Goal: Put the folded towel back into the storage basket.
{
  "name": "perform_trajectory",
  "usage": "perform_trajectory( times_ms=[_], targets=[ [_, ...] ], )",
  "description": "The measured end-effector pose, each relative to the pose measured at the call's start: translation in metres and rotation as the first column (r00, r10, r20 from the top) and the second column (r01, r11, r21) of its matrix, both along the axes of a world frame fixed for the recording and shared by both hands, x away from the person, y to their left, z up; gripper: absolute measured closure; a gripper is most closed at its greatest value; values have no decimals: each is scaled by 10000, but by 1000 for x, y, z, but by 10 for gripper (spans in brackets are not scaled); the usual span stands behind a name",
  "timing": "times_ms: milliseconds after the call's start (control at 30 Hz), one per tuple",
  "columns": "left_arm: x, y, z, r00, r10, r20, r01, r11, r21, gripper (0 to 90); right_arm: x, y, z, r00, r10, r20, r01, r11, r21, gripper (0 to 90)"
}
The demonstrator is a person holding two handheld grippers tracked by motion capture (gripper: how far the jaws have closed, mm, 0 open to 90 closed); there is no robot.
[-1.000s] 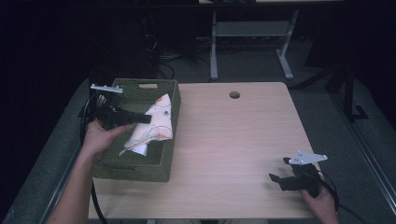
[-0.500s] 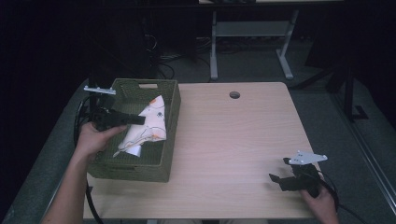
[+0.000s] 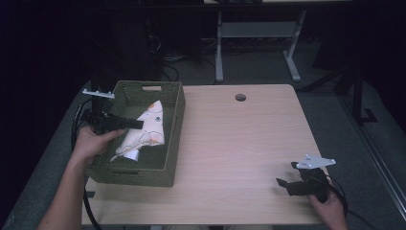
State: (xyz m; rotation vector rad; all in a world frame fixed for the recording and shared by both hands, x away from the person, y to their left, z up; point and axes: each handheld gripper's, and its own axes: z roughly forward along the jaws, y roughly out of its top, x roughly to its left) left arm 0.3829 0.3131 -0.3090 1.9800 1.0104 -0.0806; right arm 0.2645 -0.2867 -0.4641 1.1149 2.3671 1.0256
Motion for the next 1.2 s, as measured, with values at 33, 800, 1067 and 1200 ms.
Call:
perform_trajectory(
  times_ms=[33, 800, 1067, 1200],
  targets=[
    [2, 2, -1, 10000, 8, -33, -7, 10000, 44, 811, 0, 0, 0, 10000, -53, -8, 53, 10000, -2, 140],
    [41, 23, -25, 9996, 153, -230, -124, 9927, 1203, 680, -2, -2, -2, 9998, -167, -69, 166, 9997, -164, 140],
    [33, 21, -18, 9998, 172, -131, -157, 9941, 1075, 618, -2, 0, -3, 9999, -101, -94, 99, 9998, -195, 140],
    [29, 14, -16, 9999, -44, -101, 55, 9933, 1157, 613, -2, 1, -2, 9999, -120, -106, 118, 9998, -157, 140]
  ],
)
